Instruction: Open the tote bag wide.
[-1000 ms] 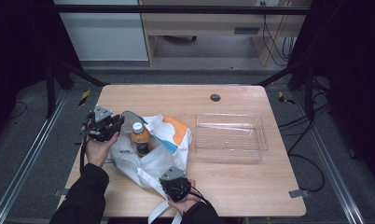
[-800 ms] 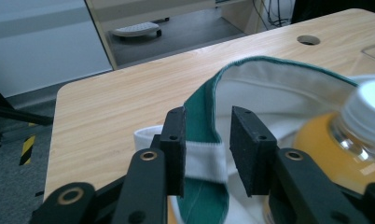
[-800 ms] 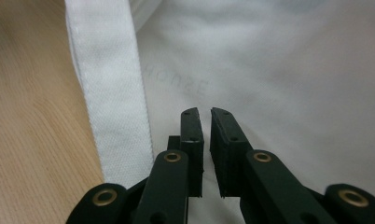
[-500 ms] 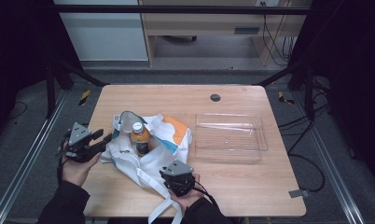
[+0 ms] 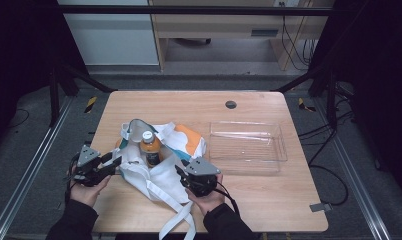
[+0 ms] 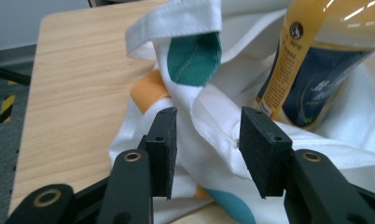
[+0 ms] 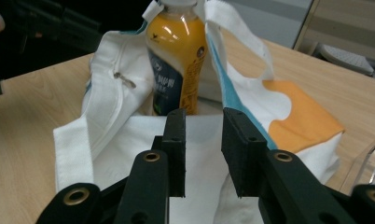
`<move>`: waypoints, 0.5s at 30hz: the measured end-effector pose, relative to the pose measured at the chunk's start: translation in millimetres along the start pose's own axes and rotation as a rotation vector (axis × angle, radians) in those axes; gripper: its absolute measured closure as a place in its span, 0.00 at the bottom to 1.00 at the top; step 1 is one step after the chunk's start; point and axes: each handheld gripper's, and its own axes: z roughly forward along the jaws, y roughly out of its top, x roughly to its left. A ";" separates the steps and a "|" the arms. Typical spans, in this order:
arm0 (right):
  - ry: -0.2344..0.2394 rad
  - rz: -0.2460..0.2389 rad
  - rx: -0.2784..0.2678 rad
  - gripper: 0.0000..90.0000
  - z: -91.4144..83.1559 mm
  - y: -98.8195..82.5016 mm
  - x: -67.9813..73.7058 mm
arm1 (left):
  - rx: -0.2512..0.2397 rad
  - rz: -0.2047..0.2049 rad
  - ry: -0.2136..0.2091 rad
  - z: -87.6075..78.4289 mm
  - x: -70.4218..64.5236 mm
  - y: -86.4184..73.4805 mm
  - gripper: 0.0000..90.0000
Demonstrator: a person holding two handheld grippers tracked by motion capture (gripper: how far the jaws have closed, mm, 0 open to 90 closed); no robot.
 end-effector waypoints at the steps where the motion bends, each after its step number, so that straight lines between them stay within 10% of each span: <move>1: -0.020 -0.015 -0.008 0.74 0.1 2.1 -2.7 | 0.006 0.000 -0.002 1.5 -0.7 -0.8 0.63; 15: -0.076 -0.039 0.046 0.88 19.1 0.0 -13.6 | 0.074 -0.012 -0.019 18.2 -1.5 -5.7 0.83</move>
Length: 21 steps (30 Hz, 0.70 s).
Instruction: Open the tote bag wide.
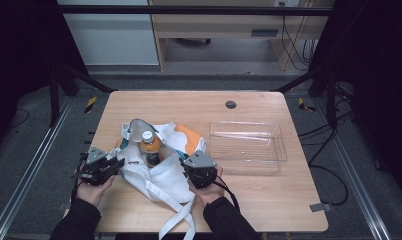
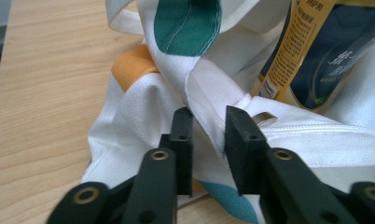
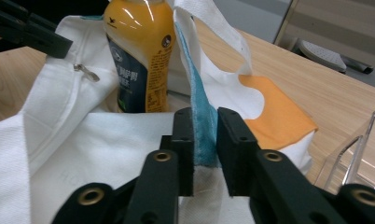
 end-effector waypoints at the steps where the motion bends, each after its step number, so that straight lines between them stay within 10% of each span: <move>1: 0.000 0.000 0.000 0.88 0.0 0.0 0.0 | 0.007 0.005 0.002 0.5 -0.2 0.1 0.83; 21: -0.152 0.036 0.078 0.95 9.0 -4.6 -26.9 | 0.071 0.061 0.005 1.1 0.0 0.6 0.98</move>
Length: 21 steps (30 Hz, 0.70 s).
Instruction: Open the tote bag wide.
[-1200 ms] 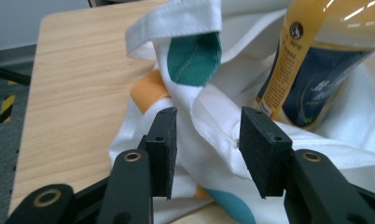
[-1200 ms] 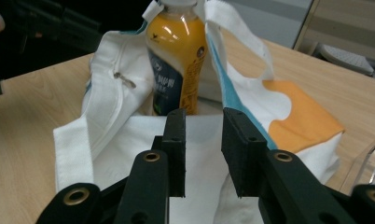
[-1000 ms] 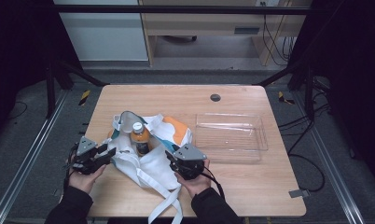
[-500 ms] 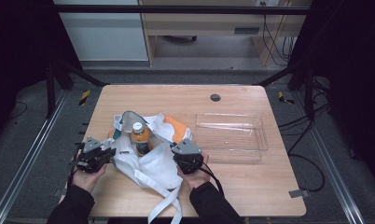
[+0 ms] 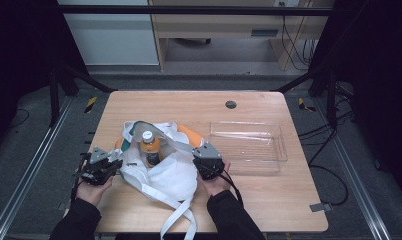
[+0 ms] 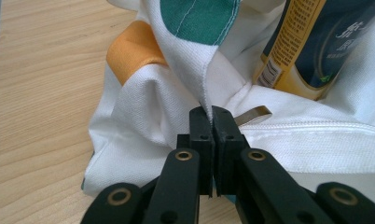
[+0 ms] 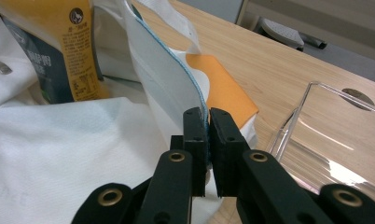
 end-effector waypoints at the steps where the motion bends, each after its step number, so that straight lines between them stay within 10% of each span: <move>1: 0.000 0.000 0.000 0.95 0.0 0.0 0.0 | 0.000 0.000 0.000 -0.1 0.1 -0.1 0.98; 21: -0.050 -0.037 0.064 0.95 14.1 -19.6 0.2 | 0.009 0.015 0.008 -2.3 0.8 -1.0 0.98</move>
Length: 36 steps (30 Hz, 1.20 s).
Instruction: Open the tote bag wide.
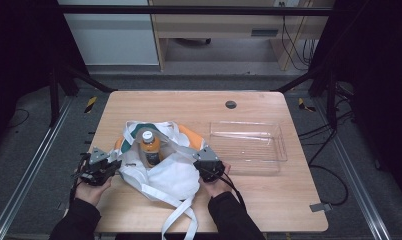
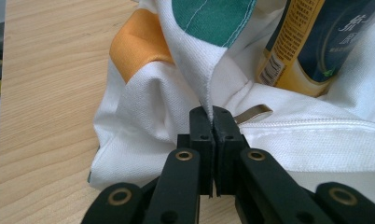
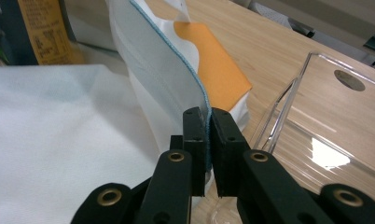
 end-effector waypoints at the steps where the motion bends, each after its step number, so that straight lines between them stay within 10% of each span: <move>1: 0.000 0.000 0.000 0.95 0.0 0.0 0.0 | -0.001 0.000 -0.001 -0.1 0.1 -0.1 0.98; 30: 0.006 -0.017 0.059 0.93 19.5 -18.6 7.1 | -0.009 0.017 0.006 0.4 -1.5 -0.6 0.97; 36: 0.036 0.023 0.001 0.82 6.2 -8.5 4.5 | -0.079 0.019 0.036 -11.1 -3.5 3.9 0.80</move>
